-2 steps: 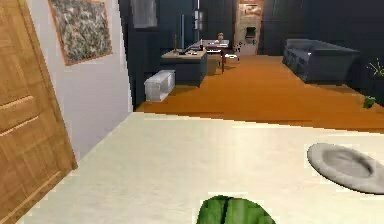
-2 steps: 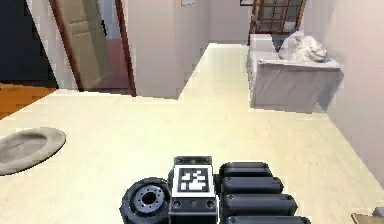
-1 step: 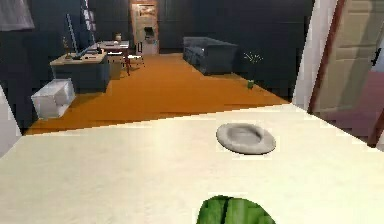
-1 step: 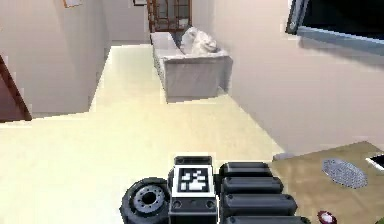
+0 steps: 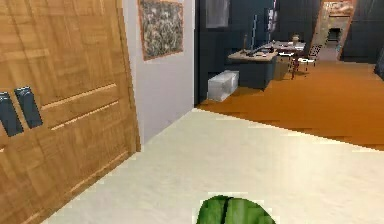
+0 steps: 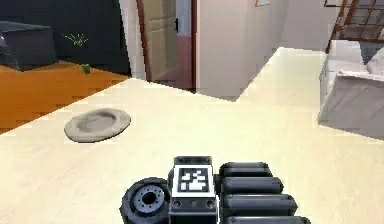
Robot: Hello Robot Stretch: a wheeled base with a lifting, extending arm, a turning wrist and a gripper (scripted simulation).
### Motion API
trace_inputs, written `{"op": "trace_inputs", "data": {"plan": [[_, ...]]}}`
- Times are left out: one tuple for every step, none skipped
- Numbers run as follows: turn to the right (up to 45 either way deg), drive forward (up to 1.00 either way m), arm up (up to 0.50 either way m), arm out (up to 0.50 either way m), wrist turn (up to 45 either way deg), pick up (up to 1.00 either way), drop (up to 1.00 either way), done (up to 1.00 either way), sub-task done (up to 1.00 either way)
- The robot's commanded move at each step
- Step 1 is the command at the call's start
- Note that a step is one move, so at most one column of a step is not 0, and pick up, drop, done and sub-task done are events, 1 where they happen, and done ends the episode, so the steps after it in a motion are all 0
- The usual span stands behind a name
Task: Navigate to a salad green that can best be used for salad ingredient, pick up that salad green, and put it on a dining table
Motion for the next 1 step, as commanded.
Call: {"op": "trace_inputs", "data": {"plan": [[-45.0, 0.00, 0.00, 0.00, 0.0, 0.00, 0.00, 0.00, 0.00]]}}
